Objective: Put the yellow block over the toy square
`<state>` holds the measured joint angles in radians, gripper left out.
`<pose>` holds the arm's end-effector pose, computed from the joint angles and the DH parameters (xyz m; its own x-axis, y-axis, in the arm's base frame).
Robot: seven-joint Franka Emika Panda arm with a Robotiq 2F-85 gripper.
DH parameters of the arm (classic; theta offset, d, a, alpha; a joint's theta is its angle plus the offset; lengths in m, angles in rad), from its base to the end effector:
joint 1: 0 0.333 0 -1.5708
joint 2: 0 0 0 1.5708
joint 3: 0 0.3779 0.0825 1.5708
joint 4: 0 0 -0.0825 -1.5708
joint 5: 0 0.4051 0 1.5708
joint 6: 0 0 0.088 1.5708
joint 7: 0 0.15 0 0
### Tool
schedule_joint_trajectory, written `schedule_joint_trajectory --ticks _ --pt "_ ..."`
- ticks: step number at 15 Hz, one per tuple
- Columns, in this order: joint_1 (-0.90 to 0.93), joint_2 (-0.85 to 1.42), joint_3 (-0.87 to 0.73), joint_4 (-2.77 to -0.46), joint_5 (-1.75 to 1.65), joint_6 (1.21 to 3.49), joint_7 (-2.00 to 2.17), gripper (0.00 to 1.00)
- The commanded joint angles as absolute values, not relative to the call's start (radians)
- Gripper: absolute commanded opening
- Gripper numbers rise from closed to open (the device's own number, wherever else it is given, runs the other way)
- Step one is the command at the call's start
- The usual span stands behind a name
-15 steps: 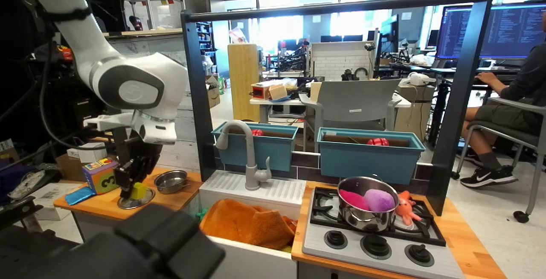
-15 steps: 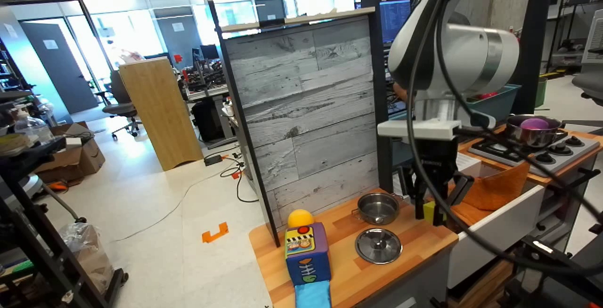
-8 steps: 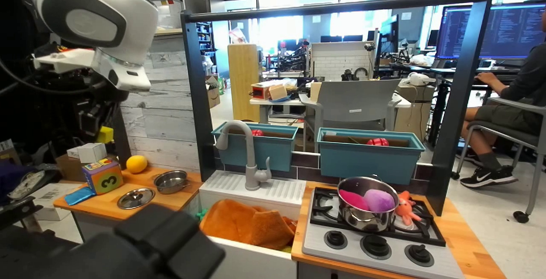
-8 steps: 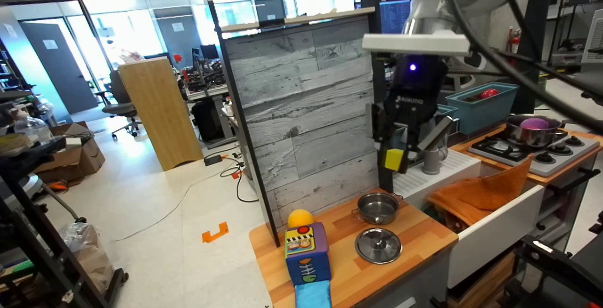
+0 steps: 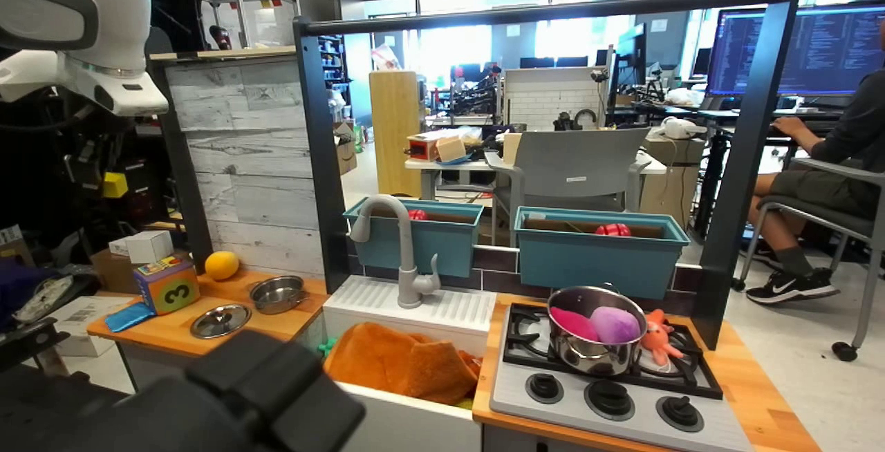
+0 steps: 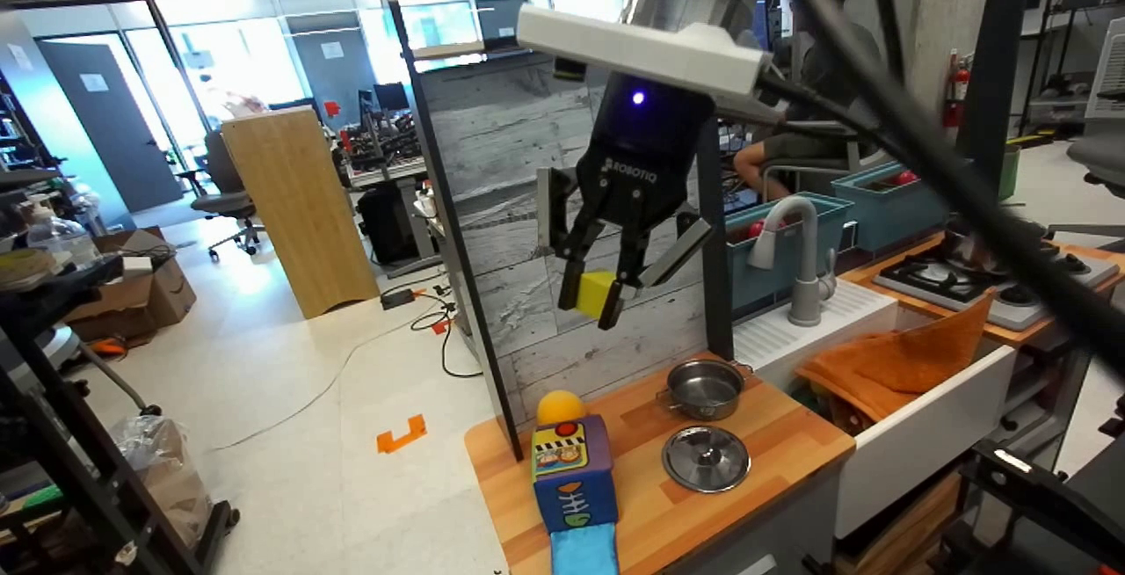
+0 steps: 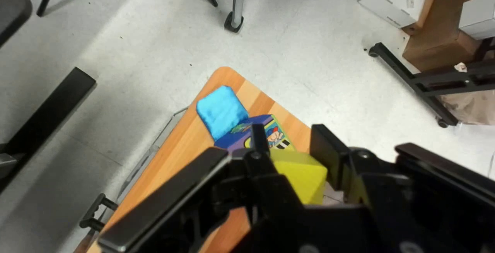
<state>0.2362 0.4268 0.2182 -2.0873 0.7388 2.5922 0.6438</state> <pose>0.5729 0.2794 0.2275 0.6669 -0.6545 -0.3562 -0.7451 -0.5885 -0.3139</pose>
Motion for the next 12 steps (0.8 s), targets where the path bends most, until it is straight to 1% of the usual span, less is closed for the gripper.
schedule_joint_trajectory --ticks 1,4,8,12 --pt "0.296 0.538 0.155 -1.998 0.660 2.679 0.715 0.01" --pt "0.316 0.610 0.122 -1.951 0.597 2.695 0.782 0.01" --pt "0.306 0.626 0.153 -1.951 0.585 2.680 0.777 0.01" --pt "0.350 0.648 0.156 -1.930 0.558 2.688 0.795 0.01"
